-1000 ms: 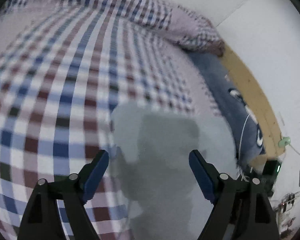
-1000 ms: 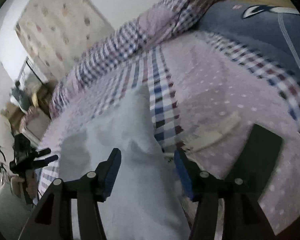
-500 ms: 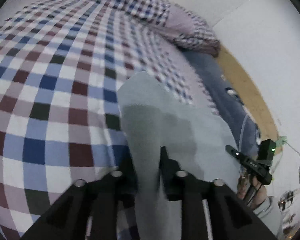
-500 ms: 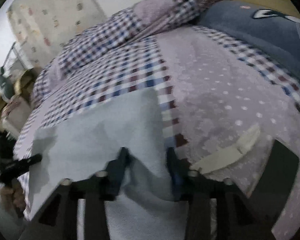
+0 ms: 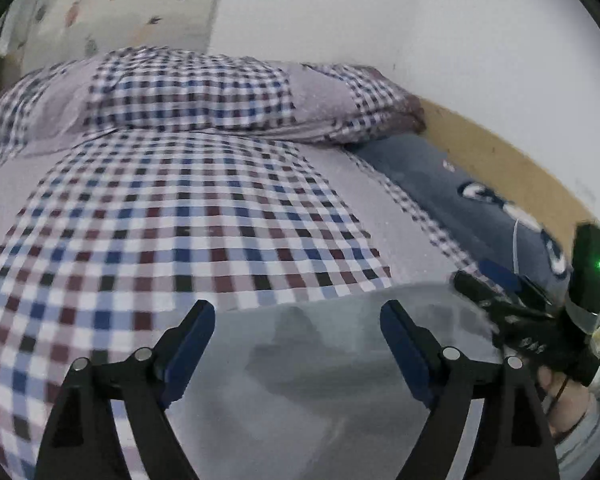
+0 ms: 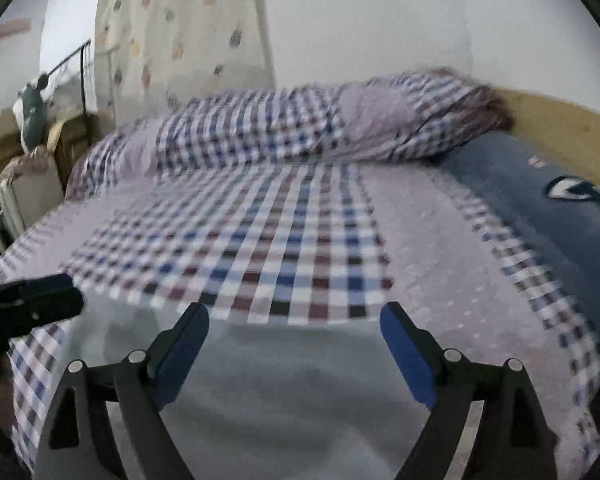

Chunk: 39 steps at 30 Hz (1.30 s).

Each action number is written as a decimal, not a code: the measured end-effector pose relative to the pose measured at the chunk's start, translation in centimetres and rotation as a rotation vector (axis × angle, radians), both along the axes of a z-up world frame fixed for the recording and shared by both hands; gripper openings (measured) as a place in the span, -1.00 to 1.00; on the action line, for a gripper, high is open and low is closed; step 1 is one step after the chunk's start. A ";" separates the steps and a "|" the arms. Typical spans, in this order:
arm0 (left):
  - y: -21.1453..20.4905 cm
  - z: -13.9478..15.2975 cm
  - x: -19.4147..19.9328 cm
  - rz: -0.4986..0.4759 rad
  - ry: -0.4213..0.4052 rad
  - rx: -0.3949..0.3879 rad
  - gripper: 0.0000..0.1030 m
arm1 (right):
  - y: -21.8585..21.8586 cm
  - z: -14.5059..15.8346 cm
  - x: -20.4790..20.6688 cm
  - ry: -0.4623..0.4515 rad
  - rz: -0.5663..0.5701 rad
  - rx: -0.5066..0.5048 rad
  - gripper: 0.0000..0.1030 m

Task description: Fold clothes

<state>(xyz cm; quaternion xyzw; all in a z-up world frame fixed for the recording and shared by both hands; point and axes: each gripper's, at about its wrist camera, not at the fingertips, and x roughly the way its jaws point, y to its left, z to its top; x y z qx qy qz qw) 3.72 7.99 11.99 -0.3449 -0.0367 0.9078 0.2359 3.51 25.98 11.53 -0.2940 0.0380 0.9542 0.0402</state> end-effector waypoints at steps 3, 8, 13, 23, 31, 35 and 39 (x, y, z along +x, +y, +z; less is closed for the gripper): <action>2.4 -3.2 -1.9 0.015 0.009 -0.157 0.70 | 0.9 -3.5 -2.4 -0.090 0.031 -0.014 0.75; 3.2 -9.2 -4.2 -0.002 -0.070 -0.203 0.73 | 2.2 -8.0 -5.1 -0.225 0.015 -0.046 0.76; 3.3 -10.4 -3.4 0.014 -0.044 -0.243 0.79 | 1.7 -9.0 -5.9 -0.267 0.003 0.001 0.76; 2.9 -10.0 -3.1 0.011 -0.025 -0.213 0.82 | 0.3 -7.0 -3.7 -0.194 -0.032 0.088 0.76; 2.6 -6.8 2.5 -0.021 0.007 -0.146 0.82 | -0.9 -4.9 2.9 -0.061 -0.091 0.041 0.76; 1.9 -5.8 7.0 -0.065 -0.015 -0.047 0.82 | -1.9 -5.5 5.0 -0.065 -0.097 0.044 0.76; 2.2 -7.1 11.6 -0.090 0.028 -0.091 0.82 | -2.4 -6.4 5.7 -0.071 -0.104 0.071 0.76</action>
